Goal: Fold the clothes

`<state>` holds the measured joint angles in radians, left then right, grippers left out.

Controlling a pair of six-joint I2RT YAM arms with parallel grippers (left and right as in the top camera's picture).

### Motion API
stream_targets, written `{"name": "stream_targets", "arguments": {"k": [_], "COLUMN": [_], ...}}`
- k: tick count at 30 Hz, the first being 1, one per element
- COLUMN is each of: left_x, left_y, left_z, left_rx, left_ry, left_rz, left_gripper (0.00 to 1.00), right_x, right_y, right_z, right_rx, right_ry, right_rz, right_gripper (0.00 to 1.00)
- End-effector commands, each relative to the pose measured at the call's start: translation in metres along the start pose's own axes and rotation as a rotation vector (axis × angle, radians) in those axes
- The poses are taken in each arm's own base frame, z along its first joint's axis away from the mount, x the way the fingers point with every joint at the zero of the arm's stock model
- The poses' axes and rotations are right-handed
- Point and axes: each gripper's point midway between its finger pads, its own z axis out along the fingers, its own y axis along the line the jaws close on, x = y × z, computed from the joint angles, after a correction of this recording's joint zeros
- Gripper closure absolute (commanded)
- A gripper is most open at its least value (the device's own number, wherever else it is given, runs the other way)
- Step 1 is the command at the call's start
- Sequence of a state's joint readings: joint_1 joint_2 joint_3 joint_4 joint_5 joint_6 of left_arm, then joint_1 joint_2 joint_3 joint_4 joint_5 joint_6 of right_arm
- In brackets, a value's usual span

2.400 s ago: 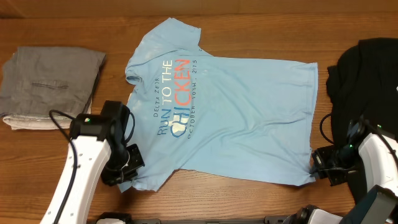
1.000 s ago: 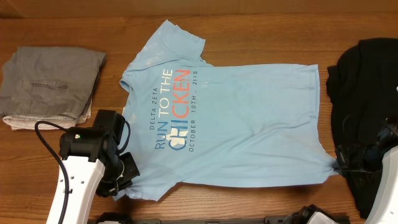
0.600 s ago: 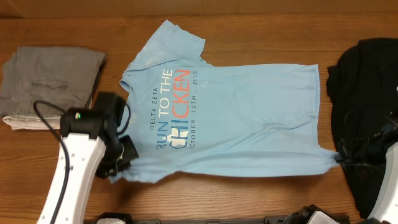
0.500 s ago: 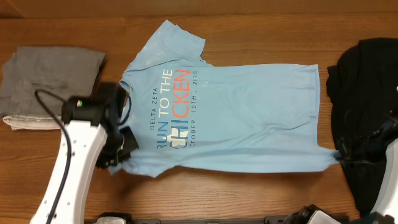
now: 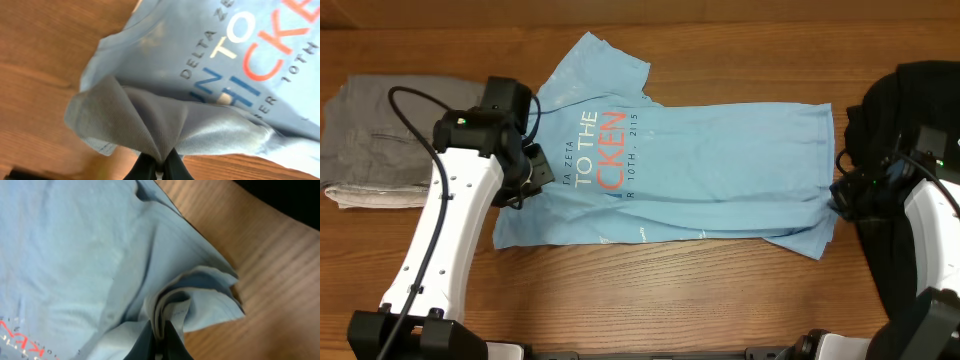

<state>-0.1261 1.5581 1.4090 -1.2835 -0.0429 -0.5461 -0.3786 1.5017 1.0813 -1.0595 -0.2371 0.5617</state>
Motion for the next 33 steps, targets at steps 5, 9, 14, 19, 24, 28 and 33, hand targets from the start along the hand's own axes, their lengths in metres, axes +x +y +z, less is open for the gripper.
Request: {"name": "stream_targets", "arguments": {"k": [5, 9, 14, 19, 24, 28, 33], "left_x": [-0.022, -0.03, -0.034, -0.035, -0.041, -0.044, -0.047], "left_y": [-0.022, -0.014, -0.013, -0.013, -0.013, -0.022, -0.025], "left_z": [-0.002, 0.003, 0.022, 0.049, 0.06, 0.063, 0.068], "left_rx": [0.003, -0.065, -0.106, -0.154, -0.175, -0.135, -0.13], "left_ry": [-0.114, -0.142, -0.113, -0.06, -0.069, -0.074, -0.077], "left_rz": [0.083, 0.082, 0.087, 0.089, 0.024, 0.019, -0.001], "left_gripper": [0.96, 0.96, 0.96, 0.96, 0.96, 0.96, 0.96], "right_x": [-0.023, -0.031, -0.034, -0.036, -0.039, -0.044, -0.043], "right_y": [0.026, 0.03, 0.03, 0.03, 0.029, 0.038, 0.057], "right_z": [-0.003, -0.005, -0.004, 0.0, 0.013, 0.023, 0.037], "right_rx": [-0.073, -0.084, -0.081, -0.079, -0.066, -0.078, -0.095], "right_ry": [-0.085, -0.122, -0.134, -0.132, -0.113, -0.12, -0.13], "right_rz": [-0.035, -0.048, -0.049, -0.048, -0.044, -0.07, -0.169], "right_gripper": [0.96, 0.96, 0.96, 0.96, 0.96, 0.96, 0.96]}}
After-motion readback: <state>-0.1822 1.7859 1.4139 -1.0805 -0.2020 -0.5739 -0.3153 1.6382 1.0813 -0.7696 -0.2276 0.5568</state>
